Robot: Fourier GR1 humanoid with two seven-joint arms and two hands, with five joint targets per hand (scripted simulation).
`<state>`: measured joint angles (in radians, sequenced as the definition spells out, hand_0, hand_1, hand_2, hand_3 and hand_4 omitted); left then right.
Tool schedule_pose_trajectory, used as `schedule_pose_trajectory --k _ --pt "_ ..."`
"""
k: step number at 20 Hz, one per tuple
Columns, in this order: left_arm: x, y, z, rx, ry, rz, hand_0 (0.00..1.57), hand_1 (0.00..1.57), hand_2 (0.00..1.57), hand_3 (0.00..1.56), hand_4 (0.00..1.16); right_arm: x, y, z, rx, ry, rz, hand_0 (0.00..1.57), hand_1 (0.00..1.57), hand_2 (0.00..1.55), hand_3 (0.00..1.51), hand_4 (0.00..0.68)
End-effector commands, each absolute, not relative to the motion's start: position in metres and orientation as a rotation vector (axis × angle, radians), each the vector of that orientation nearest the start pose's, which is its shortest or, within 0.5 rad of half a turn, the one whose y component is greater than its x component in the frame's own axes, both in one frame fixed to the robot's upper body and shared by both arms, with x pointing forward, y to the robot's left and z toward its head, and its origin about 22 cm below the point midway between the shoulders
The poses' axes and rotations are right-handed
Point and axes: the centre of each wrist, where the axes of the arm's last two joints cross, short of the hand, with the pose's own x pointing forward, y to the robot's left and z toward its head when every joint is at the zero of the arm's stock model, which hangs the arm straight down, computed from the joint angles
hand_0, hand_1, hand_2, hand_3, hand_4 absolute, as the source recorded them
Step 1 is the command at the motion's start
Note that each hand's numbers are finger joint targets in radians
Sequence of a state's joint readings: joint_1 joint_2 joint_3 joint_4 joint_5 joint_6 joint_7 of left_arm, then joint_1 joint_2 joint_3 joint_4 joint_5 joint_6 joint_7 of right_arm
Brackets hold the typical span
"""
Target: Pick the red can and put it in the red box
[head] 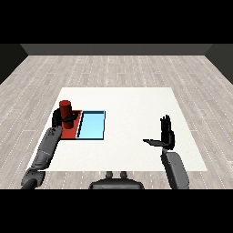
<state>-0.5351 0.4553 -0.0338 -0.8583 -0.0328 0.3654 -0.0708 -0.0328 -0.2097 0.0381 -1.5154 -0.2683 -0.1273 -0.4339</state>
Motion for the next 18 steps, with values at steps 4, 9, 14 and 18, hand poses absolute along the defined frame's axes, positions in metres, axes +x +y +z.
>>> schedule_pose_trajectory --k 4,9,14,18 --pt "0.362 0.355 -0.02 0.835 -1.274 -0.138 1.57 1.57 1.57 1.5 1.04 0.254 -0.278 -0.003 -0.044 -1.999 -0.115 0.0 0.0 0.0 0.0 0.0" --pt "0.343 0.382 -0.038 0.89 -1.07 -0.144 0.7 0.7 0.75 0.83 0.83 0.252 -0.296 0.005 -0.077 -2.056 -0.084 0.0 0.0 0.0 0.0 0.0" --pt "0.343 0.378 -0.046 0.902 -0.96 -0.109 0.8 0.8 0.75 0.0 0.71 0.257 -0.273 0.015 -0.077 -2.095 -0.074 0.0 0.0 0.0 0.0 0.0" --pt "0.338 0.392 -0.043 0.765 -0.963 -0.124 0.71 0.71 0.7 0.0 0.51 0.255 -0.266 0.006 -0.057 -2.095 -0.074 0.0 0.0 0.0 0.0 0.0"
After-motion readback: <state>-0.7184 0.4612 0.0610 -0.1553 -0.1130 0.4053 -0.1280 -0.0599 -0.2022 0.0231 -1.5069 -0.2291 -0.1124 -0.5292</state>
